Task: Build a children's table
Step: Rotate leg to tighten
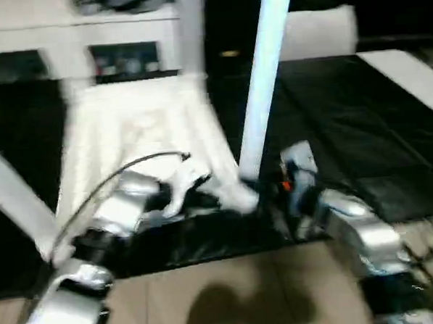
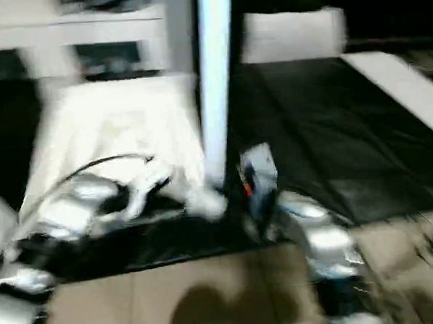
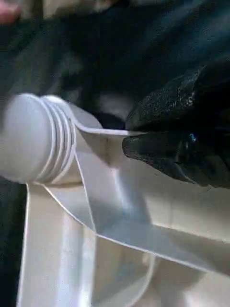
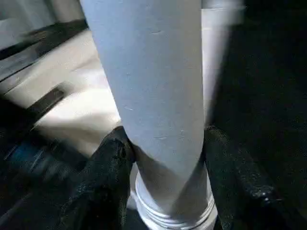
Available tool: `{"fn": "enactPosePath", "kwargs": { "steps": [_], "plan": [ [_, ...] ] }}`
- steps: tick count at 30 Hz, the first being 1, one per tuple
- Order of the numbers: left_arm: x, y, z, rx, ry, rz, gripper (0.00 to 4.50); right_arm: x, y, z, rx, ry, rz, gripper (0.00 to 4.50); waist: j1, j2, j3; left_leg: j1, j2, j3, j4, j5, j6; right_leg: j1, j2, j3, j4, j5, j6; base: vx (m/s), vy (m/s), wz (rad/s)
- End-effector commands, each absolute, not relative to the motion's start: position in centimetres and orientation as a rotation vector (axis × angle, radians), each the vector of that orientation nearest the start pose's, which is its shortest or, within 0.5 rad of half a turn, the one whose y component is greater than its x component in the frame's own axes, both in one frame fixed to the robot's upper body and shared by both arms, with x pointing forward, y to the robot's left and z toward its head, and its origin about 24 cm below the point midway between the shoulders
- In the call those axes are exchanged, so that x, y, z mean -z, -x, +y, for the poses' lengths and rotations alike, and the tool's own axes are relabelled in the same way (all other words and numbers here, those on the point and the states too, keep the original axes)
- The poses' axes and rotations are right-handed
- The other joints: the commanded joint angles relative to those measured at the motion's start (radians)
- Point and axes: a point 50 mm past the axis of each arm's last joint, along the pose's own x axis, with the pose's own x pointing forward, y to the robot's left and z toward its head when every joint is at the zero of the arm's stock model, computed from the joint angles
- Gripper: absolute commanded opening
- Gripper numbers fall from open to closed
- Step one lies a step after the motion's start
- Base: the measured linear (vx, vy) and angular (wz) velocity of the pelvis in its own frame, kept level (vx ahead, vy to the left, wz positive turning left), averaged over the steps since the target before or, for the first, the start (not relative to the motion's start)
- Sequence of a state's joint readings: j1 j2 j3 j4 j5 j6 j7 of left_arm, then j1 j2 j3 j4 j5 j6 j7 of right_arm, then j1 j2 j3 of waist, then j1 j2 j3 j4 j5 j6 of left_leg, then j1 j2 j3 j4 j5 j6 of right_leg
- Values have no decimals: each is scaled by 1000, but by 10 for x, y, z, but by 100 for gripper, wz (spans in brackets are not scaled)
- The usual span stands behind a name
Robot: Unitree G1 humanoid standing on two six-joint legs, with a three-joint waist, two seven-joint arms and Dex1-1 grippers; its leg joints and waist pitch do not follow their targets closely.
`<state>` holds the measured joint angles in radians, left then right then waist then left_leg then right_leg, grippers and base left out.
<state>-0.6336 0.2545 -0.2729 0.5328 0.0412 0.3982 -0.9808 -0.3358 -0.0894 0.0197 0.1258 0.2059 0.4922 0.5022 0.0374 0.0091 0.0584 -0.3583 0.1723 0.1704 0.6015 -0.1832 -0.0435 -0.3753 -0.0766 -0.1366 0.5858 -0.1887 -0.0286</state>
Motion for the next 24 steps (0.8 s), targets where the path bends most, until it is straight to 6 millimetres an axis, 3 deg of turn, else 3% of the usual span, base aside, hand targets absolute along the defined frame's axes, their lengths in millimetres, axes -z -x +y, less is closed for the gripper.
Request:
{"fn": "enactPosePath", "kwargs": {
  "steps": [1,3,4,5,6,11,13,16,19,20,23,24],
  "plan": [
    [-79,-340,83,1074,-297,415,0,-56,-303,-82,-625,-224,331,190,-5,12,-60,7,72,-56,-92,-417,-45,41,-107,60,-105,-490,-63,0,0,0],
    [-81,-344,77,1015,-285,409,0,-55,-310,-76,-539,-241,342,190,-15,13,-64,9,68,-50,-90,-387,-39,37,-107,66,-99,-401,-109,0,0,0],
    [-81,-346,74,972,-288,404,0,-55,-314,-71,-487,-227,342,190,-17,9,-67,6,65,-45,-87,-340,-27,39,-107,71,-96,-349,-128,0,0,0],
    [-79,-346,72,968,-303,407,0,-56,-316,-70,-476,-222,327,246,-18,6,-71,-2,65,-39,-84,-280,-14,39,-105,76,-86,-289,-147,0,0,0],
    [-79,-346,71,962,-318,406,0,-58,-318,-69,-455,-217,311,246,-14,6,-71,-1,64,-35,-81,-250,0,38,-104,77,-86,-270,-156,0,0,0],
    [-75,-342,74,999,-345,422,0,-63,-320,-76,-440,-221,263,289,-2,7,-73,-4,64,-27,-78,-167,38,45,-101,80,-78,-199,-173,0,0,0],
    [-72,-337,84,1060,-367,428,0,-70,-319,-91,-474,-168,211,306,6,14,-77,-1,69,-27,-77,-131,49,46,-97,80,-66,-119,-186,0,0,0],
    [-67,-332,95,1131,-412,437,0,-75,-317,-106,-531,-125,175,337,9,11,-80,-4,69,-25,-75,-113,61,50,-97,81,-58,-65,-199,0,0,0],
    [-64,-328,108,1180,-470,458,0,-75,-312,-123,-620,-90,183,352,12,10,-74,-1,68,-21,-76,-157,63,47,-98,82,-66,-121,-199,0,0,0],
    [-64,-328,108,1183,-471,459,0,-75,-312,-124,-628,-88,184,363,17,15,-71,1,69,-20,-77,-188,56,45,-98,82,-74,-179,-186,0,0,0],
    [-65,-325,117,1262,-487,451,0,-76,-303,-131,-785,-28,201,382,29,12,-68,8,69,-21,-80,-226,41,42,-97,80,-85,-264,-157,0,0,0],
    [-65,-321,121,1340,-502,449,0,-78,-296,-133,-913,21,207,382,32,13,-66,10,72,-22,-82,-241,37,39,-96,83,-86,-280,-147,0,0,0]
  ]
}}
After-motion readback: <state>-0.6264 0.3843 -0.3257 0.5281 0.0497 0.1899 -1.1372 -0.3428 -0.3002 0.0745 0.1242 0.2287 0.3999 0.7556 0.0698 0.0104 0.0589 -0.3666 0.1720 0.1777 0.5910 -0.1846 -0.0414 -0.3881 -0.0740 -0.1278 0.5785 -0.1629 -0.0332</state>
